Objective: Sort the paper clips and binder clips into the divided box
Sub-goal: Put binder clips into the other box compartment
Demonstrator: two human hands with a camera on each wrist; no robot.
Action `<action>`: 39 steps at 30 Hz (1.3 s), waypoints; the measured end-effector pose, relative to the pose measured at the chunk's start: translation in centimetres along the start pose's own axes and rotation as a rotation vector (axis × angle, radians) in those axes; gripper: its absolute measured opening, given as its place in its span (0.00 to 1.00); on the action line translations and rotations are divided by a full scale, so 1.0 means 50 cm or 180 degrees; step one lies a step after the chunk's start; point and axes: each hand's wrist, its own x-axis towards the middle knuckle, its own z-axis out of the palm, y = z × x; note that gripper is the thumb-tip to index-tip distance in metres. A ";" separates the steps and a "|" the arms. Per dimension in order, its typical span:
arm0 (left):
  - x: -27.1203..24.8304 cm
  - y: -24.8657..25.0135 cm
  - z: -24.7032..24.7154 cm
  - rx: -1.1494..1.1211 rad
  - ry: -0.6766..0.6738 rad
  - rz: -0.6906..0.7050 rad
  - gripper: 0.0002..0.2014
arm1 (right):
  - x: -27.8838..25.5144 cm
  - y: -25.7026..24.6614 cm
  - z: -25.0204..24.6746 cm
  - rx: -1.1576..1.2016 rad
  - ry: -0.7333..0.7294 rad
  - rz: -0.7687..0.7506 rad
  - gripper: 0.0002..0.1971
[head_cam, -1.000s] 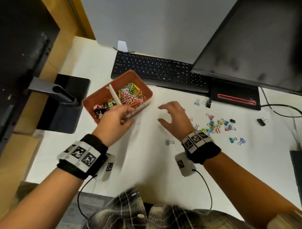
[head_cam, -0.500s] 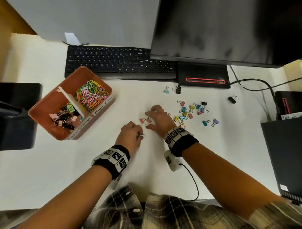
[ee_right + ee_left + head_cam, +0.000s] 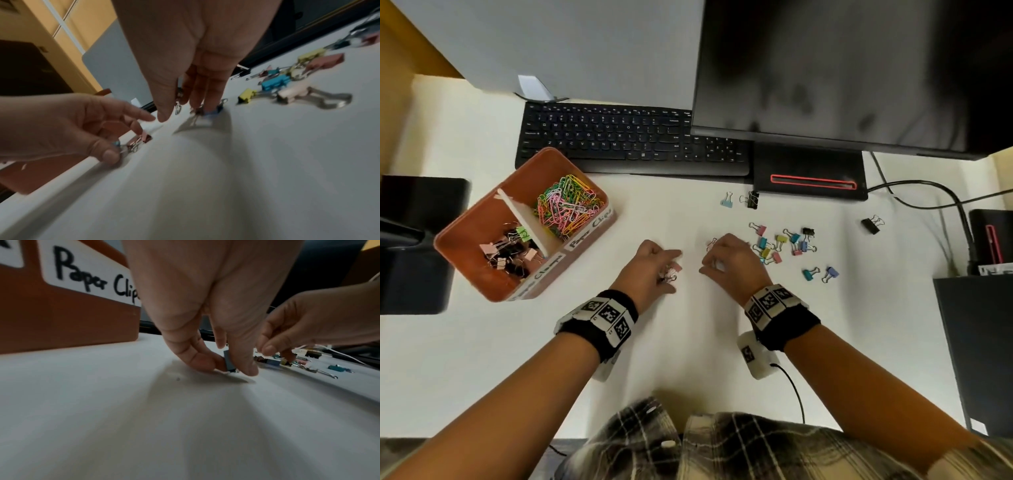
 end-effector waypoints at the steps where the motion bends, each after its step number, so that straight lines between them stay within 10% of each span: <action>1: 0.004 0.003 0.003 0.0059 -0.0025 -0.0041 0.30 | 0.003 0.007 -0.009 -0.0094 0.0160 -0.0017 0.11; 6: 0.011 0.004 0.026 0.0324 0.0401 -0.0114 0.18 | 0.042 0.010 -0.024 -0.0201 -0.0112 0.0239 0.25; 10: 0.011 -0.001 0.036 0.0323 0.0685 -0.0103 0.06 | 0.056 -0.009 -0.005 -0.0259 -0.0482 0.0265 0.15; 23: -0.125 -0.022 -0.139 0.0150 0.1462 0.0205 0.03 | 0.041 -0.136 0.034 0.0440 -0.0236 -0.0398 0.08; 33: -0.218 -0.130 -0.355 -0.1486 0.1918 -0.0830 0.11 | 0.120 -0.478 0.118 0.0755 -0.0481 -0.1445 0.07; 39: -0.219 -0.070 -0.347 -0.1028 0.1980 -0.0440 0.13 | 0.096 -0.419 0.095 0.0712 -0.0282 -0.1425 0.07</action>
